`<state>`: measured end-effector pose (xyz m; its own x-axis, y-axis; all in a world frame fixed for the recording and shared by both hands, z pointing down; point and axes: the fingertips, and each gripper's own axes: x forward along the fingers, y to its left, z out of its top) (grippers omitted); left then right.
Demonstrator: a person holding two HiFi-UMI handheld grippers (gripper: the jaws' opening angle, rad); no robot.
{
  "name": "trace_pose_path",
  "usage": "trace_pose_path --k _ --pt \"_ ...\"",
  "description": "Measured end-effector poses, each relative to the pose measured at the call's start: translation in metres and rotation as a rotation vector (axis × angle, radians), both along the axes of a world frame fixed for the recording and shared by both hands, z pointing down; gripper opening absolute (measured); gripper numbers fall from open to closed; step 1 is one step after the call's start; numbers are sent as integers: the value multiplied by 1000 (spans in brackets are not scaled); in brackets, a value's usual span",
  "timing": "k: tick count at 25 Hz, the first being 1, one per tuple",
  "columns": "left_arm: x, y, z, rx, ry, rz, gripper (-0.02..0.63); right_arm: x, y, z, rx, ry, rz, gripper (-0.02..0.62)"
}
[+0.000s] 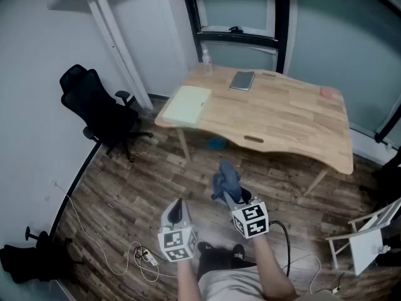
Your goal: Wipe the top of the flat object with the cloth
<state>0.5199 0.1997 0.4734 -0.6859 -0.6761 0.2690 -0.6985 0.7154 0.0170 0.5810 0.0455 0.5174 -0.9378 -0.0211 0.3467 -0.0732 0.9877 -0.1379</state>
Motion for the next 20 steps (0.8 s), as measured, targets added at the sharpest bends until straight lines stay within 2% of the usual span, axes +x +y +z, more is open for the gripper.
trace_pose_path --k 3,8,16,20 --pt "5 4 -3 37 -16 -2 9 3 4 -1 9 -18 -12 140" --pt "15 14 0 34 -19 28 9 7 11 -2 3 -23 -6 140" --pt "-1 36 -1 63 -1 35 9 -2 36 -1 45 12 -14 138" --pt "-12 55 -1 90 18 38 9 2 52 9 10 33 -12 138"
